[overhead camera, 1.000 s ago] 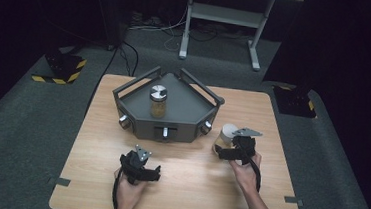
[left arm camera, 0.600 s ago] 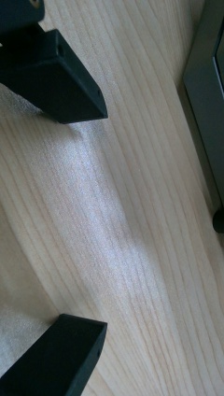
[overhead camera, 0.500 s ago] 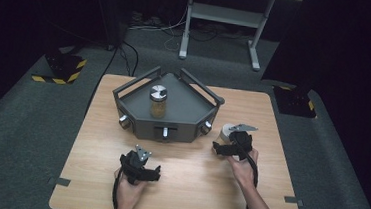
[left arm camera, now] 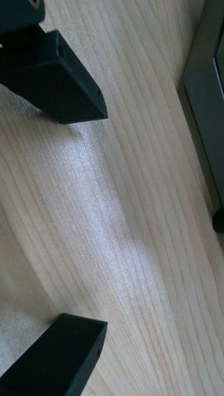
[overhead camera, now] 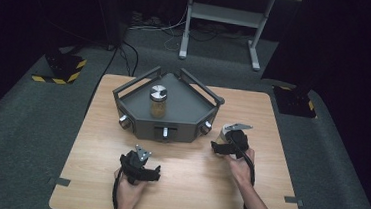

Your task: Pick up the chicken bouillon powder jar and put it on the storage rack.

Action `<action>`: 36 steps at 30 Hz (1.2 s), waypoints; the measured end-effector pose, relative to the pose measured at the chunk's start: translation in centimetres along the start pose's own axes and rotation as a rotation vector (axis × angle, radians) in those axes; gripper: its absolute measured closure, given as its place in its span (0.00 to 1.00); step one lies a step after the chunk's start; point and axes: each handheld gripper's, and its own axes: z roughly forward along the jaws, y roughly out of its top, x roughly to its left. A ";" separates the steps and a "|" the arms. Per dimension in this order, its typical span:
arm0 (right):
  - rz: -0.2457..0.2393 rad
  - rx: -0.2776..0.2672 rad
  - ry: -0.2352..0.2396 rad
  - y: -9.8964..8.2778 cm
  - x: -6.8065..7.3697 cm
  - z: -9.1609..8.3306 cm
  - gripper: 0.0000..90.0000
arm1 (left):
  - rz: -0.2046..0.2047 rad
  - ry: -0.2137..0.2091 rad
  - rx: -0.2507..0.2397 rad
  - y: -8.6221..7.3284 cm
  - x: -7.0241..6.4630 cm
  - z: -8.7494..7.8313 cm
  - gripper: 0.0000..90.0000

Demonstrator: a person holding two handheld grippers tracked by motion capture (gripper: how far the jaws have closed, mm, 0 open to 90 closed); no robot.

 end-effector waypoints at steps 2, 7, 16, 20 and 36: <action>0.008 -0.002 -0.001 -0.1 0.0 0.1 0.16 | 0.000 0.000 0.000 0.0 0.0 0.0 0.02; 0.003 -0.007 -0.005 -0.2 0.1 0.2 0.19 | 0.000 0.000 0.000 0.0 0.0 0.0 0.02; 0.009 -0.011 -0.016 -0.4 0.1 0.2 0.25 | 0.000 0.001 0.000 0.0 0.0 0.0 0.02; 0.027 -0.014 -0.005 -0.6 -0.4 0.2 0.29 | 0.000 0.001 0.000 0.0 0.0 0.0 0.02; 0.045 -0.025 0.007 -1.1 -0.8 0.3 0.31 | -0.004 0.002 -0.001 0.0 0.0 0.0 0.02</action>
